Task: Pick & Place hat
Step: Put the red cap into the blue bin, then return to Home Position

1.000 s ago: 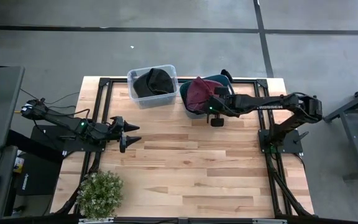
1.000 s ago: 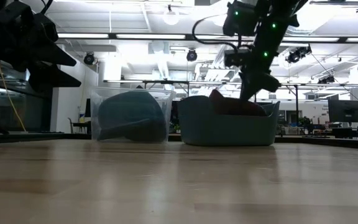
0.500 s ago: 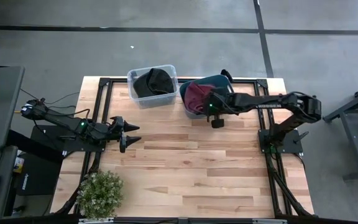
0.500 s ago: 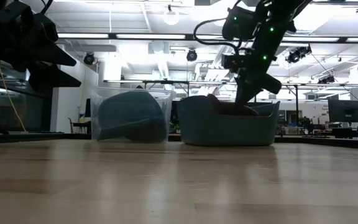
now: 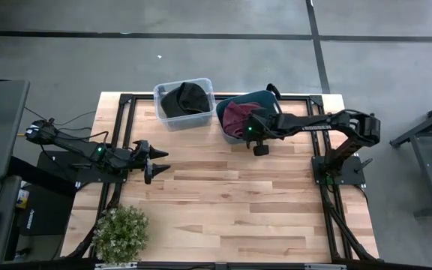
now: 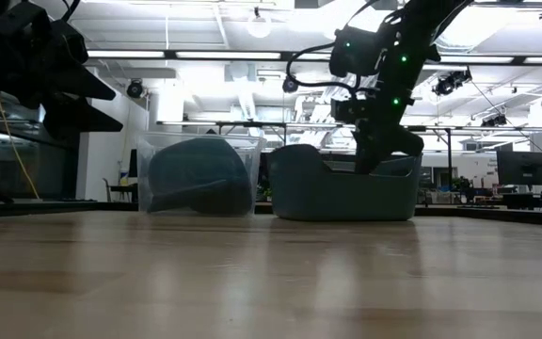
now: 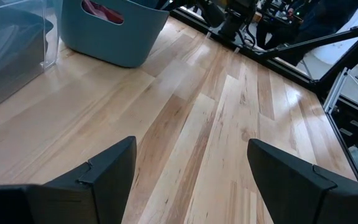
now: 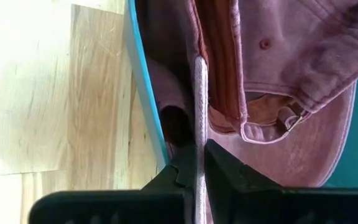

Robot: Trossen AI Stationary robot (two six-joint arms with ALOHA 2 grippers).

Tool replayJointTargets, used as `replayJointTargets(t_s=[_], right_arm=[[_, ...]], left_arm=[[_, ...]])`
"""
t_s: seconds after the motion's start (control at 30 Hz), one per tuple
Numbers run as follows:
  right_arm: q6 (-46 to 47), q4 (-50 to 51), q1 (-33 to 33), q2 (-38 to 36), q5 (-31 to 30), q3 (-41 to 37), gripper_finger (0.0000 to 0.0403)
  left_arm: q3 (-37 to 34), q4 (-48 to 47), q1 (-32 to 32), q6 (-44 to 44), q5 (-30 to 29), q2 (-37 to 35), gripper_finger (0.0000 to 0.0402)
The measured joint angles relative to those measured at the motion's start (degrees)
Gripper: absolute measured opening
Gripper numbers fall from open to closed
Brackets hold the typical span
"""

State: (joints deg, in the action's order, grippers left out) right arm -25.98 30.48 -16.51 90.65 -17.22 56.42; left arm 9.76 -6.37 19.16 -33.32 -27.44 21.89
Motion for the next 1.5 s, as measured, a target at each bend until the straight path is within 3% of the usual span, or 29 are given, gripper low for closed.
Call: replayJointTargets(t_s=[0.33, 0.77, 0.93, 1.27, 1.5], right_arm=[[1.24, 0.07, 0.31, 0.01, -1.13, 0.00, 0.0024], [5.55, 0.80, 0.50, 0.07, -2.14, 1.32, 0.0150], [5.62, 4.51, 0.57, 0.07, -2.30, 4.85, 0.0180], [11.97, 16.76, 0.55, 0.07, -2.21, 14.88, 0.0173], [17.17, 17.57, 0.55, -0.82, 9.46, 16.81, 0.0130]], left_arm=[[0.00, -0.02, 0.00, 0.00, 0.01, -0.01, 0.0292], [0.00, 0.00, -0.01, -0.01, 0.02, -0.01, 0.0292], [0.00, -0.02, 0.00, 0.00, 0.00, -0.02, 0.0292], [0.00, -0.02, -0.01, 0.00, 0.02, -0.01, 0.0292], [0.00, -0.02, -0.02, 0.00, 0.02, -0.01, 0.0292]])
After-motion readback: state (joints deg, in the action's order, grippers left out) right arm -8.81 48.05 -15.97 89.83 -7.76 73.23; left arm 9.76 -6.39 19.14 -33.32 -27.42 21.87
